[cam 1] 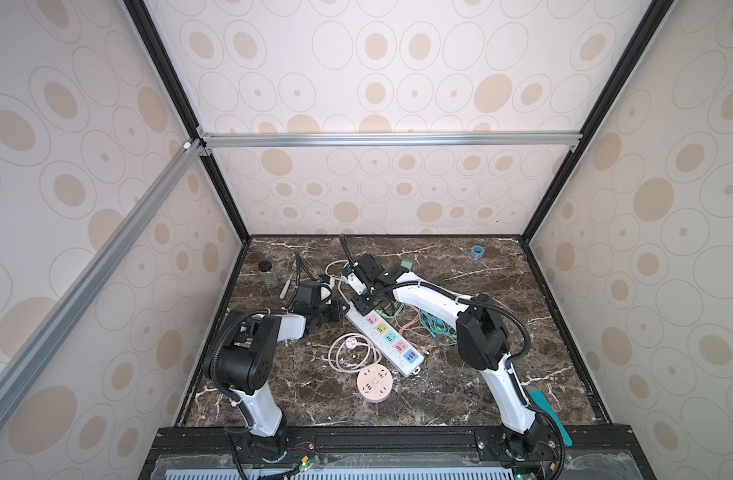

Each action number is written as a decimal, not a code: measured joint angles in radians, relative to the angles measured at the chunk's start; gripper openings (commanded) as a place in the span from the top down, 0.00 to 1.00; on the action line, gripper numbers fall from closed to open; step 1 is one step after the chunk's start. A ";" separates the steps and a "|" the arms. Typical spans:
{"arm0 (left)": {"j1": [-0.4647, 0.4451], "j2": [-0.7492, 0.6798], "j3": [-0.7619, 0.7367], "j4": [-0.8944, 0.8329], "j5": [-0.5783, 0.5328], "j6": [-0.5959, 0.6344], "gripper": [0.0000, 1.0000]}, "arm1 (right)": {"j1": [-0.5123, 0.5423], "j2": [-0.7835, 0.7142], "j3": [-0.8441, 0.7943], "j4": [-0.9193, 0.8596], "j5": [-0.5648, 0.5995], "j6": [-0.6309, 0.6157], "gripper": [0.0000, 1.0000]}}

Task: Insert the plug
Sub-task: 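Lower the teal charger prongs into the teal socket with the right gripper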

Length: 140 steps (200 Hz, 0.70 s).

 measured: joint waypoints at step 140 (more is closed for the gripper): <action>0.003 0.000 0.000 -0.001 0.006 0.000 0.67 | 0.008 -0.059 -0.177 0.191 0.028 0.015 1.00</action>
